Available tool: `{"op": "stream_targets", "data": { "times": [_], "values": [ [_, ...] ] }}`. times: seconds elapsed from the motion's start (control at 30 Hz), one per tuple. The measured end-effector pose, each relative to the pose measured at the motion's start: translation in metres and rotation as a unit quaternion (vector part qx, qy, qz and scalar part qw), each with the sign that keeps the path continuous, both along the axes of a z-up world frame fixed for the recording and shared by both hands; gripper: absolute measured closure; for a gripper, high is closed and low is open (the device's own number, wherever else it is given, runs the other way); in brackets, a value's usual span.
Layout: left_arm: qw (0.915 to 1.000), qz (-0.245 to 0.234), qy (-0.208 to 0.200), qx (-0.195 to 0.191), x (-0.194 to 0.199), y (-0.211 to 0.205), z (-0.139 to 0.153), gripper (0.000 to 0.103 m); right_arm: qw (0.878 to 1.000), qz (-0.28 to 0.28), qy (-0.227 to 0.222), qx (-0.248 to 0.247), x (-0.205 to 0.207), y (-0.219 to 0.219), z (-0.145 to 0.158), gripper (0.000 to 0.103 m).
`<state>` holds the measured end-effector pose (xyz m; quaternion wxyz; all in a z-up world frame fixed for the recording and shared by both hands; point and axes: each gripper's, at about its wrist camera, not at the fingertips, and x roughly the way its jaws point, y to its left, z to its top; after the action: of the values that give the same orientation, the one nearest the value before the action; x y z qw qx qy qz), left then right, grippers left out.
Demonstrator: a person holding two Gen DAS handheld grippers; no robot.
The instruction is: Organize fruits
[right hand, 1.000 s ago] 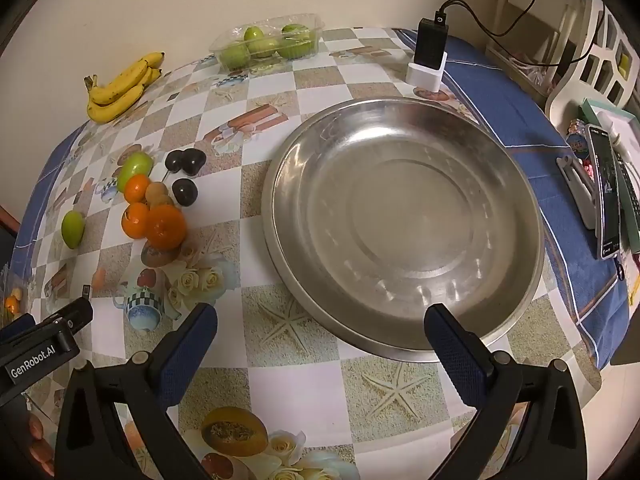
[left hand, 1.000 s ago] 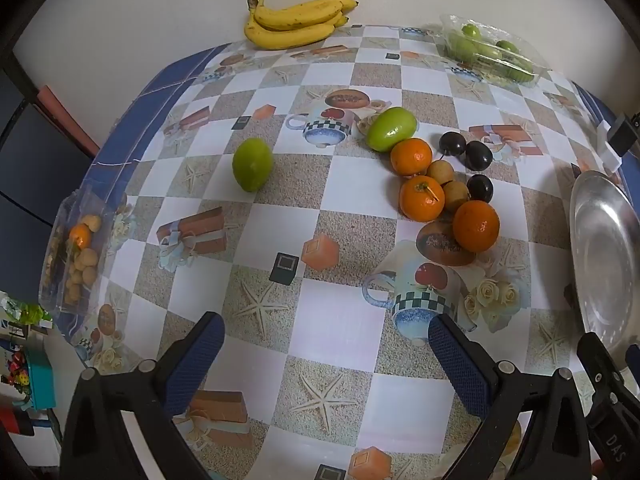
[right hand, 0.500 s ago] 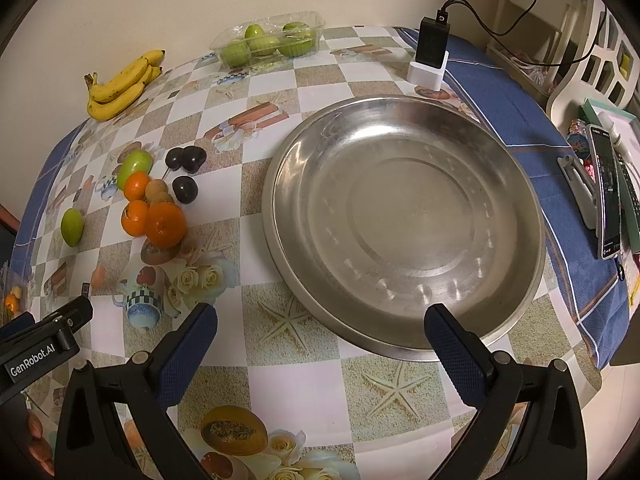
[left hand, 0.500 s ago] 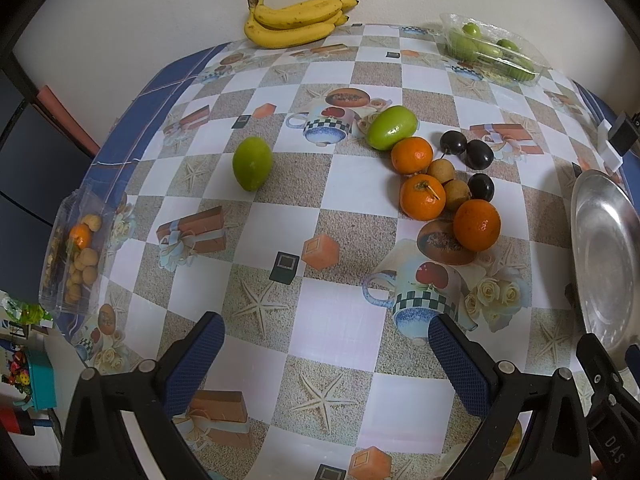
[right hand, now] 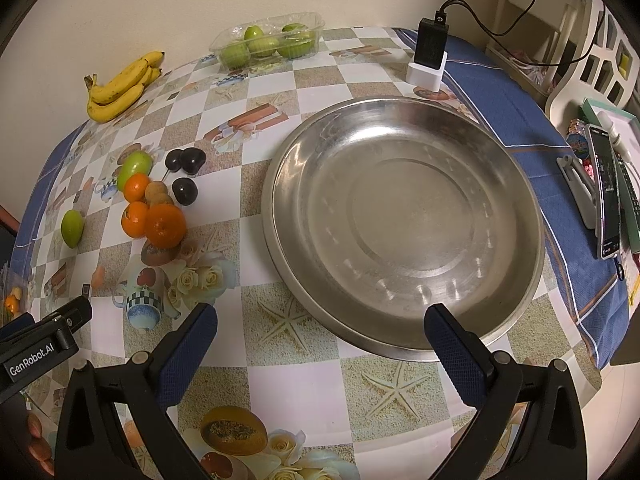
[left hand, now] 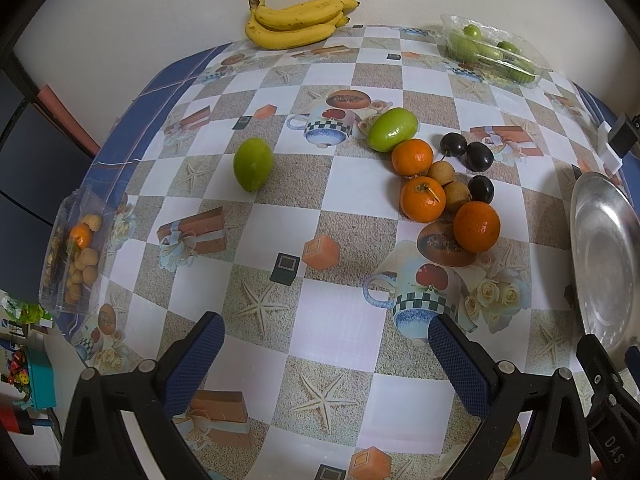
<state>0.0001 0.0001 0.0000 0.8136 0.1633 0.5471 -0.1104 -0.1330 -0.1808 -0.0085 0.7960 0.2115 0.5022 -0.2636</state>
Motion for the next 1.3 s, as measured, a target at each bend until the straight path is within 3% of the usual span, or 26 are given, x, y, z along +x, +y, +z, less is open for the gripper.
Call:
{"op": "stream_targets", "data": {
  "times": [0.43,0.63,0.8,1.03,1.3],
  "values": [
    [0.9995,0.000,-0.028,-0.016,0.001,0.002,0.011,0.000,1.000,0.005,-0.002,-0.003,0.002,0.001,0.003,0.000],
    [0.9996,0.011,-0.012,-0.021,0.013,0.004,0.018,0.000,1.000,0.001,-0.005,0.011,0.004,-0.002,0.002,0.000],
    [0.9991,0.022,-0.014,-0.034,0.032,0.005,0.028,0.000,0.999,0.010,-0.025,0.023,0.017,-0.004,0.012,0.000],
    [0.9970,0.028,-0.057,-0.043,0.061,0.004,0.042,0.000,0.996,0.045,-0.064,0.044,0.053,0.003,0.030,0.000],
    [0.9965,0.023,-0.016,-0.078,0.088,-0.017,0.035,0.000,0.993,0.080,-0.070,0.047,0.094,0.008,0.031,0.000]
  ]
}}
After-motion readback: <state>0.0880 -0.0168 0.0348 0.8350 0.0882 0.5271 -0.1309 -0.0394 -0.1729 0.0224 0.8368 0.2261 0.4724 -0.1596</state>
